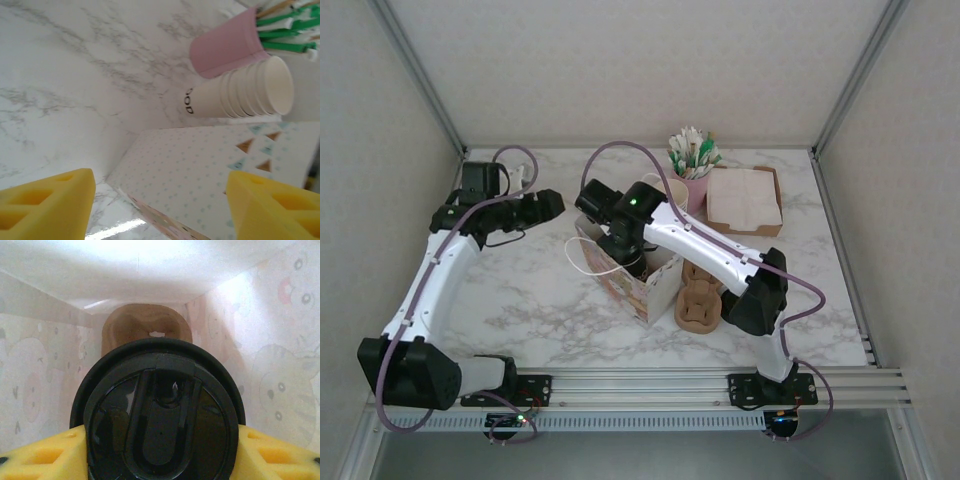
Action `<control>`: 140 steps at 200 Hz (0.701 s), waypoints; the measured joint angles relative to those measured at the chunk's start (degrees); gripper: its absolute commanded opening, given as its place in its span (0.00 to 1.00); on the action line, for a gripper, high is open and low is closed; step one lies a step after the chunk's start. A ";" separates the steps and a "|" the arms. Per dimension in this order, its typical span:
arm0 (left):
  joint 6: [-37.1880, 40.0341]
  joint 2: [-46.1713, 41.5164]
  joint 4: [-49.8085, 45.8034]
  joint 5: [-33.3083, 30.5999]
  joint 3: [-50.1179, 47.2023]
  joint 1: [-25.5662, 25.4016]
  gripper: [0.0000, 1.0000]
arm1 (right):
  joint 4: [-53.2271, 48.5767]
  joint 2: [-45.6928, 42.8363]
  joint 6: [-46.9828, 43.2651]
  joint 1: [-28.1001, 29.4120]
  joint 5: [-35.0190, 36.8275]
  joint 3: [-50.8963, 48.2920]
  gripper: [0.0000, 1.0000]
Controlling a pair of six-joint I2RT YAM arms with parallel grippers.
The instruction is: Pack the takeout coffee
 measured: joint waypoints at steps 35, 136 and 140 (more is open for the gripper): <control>1.29 -0.52 0.39 2.75 0.00 -1.01 0.65 | 0.13 0.00 0.52 0.00 -0.09 -1.64 0.56; 2.16 -0.50 0.46 4.09 0.00 -2.54 0.64 | 4.74 1.36 0.50 -0.61 -1.33 -5.18 0.55; 2.16 -0.50 0.46 4.11 0.00 -2.54 0.64 | 5.11 1.49 0.52 -0.61 -1.36 -5.20 0.55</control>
